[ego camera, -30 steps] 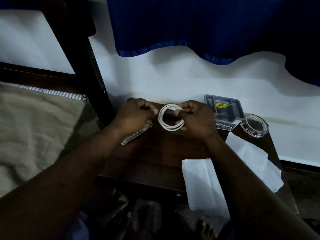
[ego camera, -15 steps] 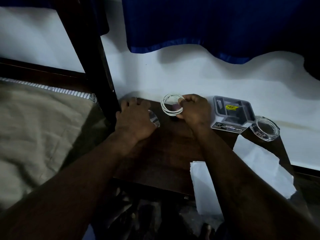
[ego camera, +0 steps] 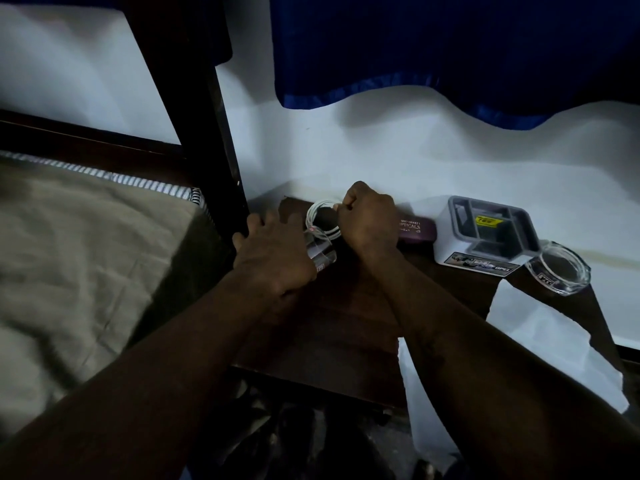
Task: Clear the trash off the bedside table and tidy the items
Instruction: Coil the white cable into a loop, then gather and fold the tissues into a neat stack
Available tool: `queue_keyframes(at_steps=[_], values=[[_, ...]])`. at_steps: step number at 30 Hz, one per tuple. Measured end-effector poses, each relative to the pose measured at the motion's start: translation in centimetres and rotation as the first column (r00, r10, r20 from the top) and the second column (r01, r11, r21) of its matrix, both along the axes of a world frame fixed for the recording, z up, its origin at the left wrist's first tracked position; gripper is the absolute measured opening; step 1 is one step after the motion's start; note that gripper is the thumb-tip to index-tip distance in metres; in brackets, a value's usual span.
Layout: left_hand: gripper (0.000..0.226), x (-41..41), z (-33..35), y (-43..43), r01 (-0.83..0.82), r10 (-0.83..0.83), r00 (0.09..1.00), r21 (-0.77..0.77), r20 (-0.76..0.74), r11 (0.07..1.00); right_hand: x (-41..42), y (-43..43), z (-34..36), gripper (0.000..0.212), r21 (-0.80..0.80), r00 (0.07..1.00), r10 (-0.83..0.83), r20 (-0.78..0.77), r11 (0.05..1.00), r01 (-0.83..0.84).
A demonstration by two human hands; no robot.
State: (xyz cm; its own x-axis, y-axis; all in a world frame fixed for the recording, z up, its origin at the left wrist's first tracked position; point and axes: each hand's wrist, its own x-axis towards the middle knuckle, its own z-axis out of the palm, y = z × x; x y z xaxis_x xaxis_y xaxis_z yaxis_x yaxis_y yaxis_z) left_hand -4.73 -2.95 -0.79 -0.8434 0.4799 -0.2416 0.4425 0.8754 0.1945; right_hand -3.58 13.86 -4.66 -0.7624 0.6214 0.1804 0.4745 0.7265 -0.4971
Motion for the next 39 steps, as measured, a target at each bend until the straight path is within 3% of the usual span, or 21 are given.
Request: queue_keyframes(at_steps=[7, 14, 19, 21, 27, 30, 34, 39], values=[[0.089, 0.2, 0.0, 0.4, 0.023, -0.021, 0.999, 0.07, -0.028, 0.997, 0.9, 1.1, 0.7, 0.017, 0.058, 0.999, 0.02, -0.036, 0.998, -0.018], [0.1, 1.6, 0.7, 2.1, 0.115, -0.093, 0.985, 0.154, -0.147, 0.981, 5.6, 2.9, 4.0, 0.016, -0.01, 0.991, 0.072, -0.111, 0.997, -0.074], [0.086, 4.9, 1.5, 4.5, 0.317, -0.259, 0.921, 0.171, -0.292, 0.933, 11.5, 5.0, 6.2, 0.015, 0.005, 0.986, 0.125, 0.106, 0.992, -0.127], [0.081, 6.7, 1.5, 5.8, 0.388, -0.345, 0.906, 0.157, -0.244, 0.908, 15.0, 5.9, 6.9, 0.025, -0.028, 0.982, 0.103, 0.157, 0.995, -0.1], [0.067, 10.9, 0.3, 8.8, 0.51, -0.526, 0.843, 0.144, 0.108, 0.848, 27.9, 8.4, 7.1, 0.03, -0.096, 0.947, 0.073, 0.313, 0.994, -0.045], [0.073, 12.9, -0.5, 10.5, 0.548, -0.55, 0.822, 0.061, 0.149, 0.835, 32.4, 10.1, 5.9, 0.031, -0.049, 0.862, -0.041, 0.505, 0.996, 0.076], [0.082, 15.0, -1.6, 12.2, 0.555, -0.544, 0.825, -0.036, 0.153, 0.831, 35.6, 12.4, 4.7, 0.026, -0.102, 0.815, -0.098, 0.572, 0.977, 0.189], [0.07, 16.6, -2.3, 13.3, 0.519, -0.507, 0.852, -0.08, 0.129, 0.851, 36.6, 14.1, 4.4, 0.028, -0.199, 0.808, -0.061, 0.587, 0.956, 0.217]])
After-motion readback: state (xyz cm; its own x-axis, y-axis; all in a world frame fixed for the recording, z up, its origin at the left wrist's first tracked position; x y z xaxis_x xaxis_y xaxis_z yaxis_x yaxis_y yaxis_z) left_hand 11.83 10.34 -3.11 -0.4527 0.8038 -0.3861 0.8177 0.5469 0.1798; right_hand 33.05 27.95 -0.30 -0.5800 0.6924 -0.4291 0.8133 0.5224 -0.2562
